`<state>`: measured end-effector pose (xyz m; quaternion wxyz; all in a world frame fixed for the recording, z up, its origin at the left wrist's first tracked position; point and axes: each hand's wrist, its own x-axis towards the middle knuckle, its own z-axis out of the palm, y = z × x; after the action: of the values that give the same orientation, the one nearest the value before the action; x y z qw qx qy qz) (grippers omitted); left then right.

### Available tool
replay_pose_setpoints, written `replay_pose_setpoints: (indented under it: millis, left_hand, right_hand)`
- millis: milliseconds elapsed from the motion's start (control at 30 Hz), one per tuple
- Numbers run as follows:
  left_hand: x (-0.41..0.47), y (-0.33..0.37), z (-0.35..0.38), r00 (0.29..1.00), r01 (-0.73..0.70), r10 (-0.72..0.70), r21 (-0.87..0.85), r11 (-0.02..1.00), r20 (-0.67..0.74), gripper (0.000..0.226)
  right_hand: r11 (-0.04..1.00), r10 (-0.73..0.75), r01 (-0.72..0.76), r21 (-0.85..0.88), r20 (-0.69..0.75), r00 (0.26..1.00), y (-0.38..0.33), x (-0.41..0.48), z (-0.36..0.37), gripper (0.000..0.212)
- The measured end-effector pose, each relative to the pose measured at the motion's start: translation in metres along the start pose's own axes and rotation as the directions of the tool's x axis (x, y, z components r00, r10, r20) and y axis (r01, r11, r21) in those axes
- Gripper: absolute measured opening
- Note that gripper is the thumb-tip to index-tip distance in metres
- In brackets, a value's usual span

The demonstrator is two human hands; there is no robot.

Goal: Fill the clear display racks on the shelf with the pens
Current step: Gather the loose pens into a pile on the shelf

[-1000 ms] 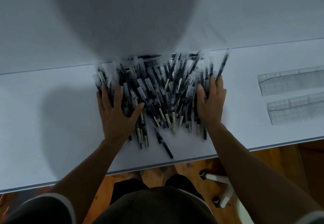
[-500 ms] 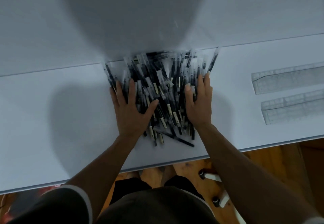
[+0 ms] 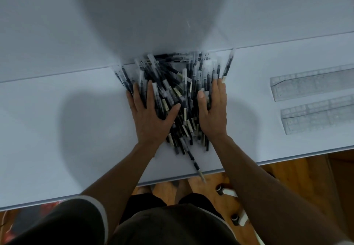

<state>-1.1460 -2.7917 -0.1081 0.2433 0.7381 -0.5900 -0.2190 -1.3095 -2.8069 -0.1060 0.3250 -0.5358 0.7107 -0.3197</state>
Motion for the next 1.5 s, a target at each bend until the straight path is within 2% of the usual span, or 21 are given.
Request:
replay_pose_setpoints:
  millis: [167,567,667,800,867,933,1000,1133,1333,1400,1500]
  left_hand:
    - [-0.001,0.006,0.005,1.000,-0.004,0.004,0.001,1.000,-0.017,0.094]
    - [-0.001,0.027,0.018,1.000,-0.001,0.001,0.019,1.000,0.024,0.095]
    - [-0.001,0.027,0.016,0.999,0.008,-0.009,0.018,1.000,0.045,0.096]
    - [-0.002,0.027,0.013,0.997,0.023,-0.023,-0.004,1.000,0.078,0.096]
    - [-0.002,0.027,0.010,0.995,0.030,-0.028,-0.029,0.999,0.093,0.097]
    - [-0.003,0.027,0.009,0.994,0.035,-0.030,-0.042,0.999,0.108,0.097]
    - [-0.004,0.026,0.008,0.992,0.044,-0.037,-0.051,0.998,0.124,0.098]
    - [-0.002,0.023,0.006,0.986,0.055,-0.042,-0.073,0.996,0.162,0.099]
    - [-0.001,0.021,0.003,0.979,0.048,-0.037,-0.053,0.997,0.200,0.100]
    - [-0.001,0.022,0.002,0.980,0.035,-0.023,-0.058,0.998,0.200,0.099]
    - [-0.001,0.022,0.002,0.982,0.023,-0.011,-0.062,0.998,0.191,0.098]
  right_hand:
    - [1.000,-0.015,0.015,0.005,-0.002,1.000,0.001,0.001,-0.004,0.069]
    - [0.988,-0.035,0.038,-0.148,0.021,0.999,0.014,0.011,-0.031,0.063]
    - [0.985,-0.056,0.050,-0.165,-0.028,0.998,0.013,0.003,-0.038,0.062]
    - [0.952,-0.201,0.145,-0.268,-0.196,0.960,0.010,-0.025,-0.051,0.046]
    - [0.925,-0.269,0.201,-0.323,-0.183,0.946,0.006,-0.049,-0.054,0.030]
    - [0.903,-0.283,0.230,-0.363,-0.098,0.954,0.004,-0.075,-0.054,0.024]
    - [0.879,-0.246,0.214,-0.425,-0.021,0.969,0.005,-0.099,-0.050,0.030]
    - [0.847,-0.144,0.145,-0.512,0.041,0.989,0.010,-0.127,-0.038,0.033]
    - [0.812,0.091,0.017,-0.583,0.155,0.984,0.011,-0.129,-0.035,0.024]
    - [0.835,0.149,-0.051,-0.549,0.136,0.979,0.005,-0.130,-0.043,0.024]
    - [0.894,0.135,-0.108,-0.435,0.032,0.990,-0.014,-0.115,-0.055,0.021]
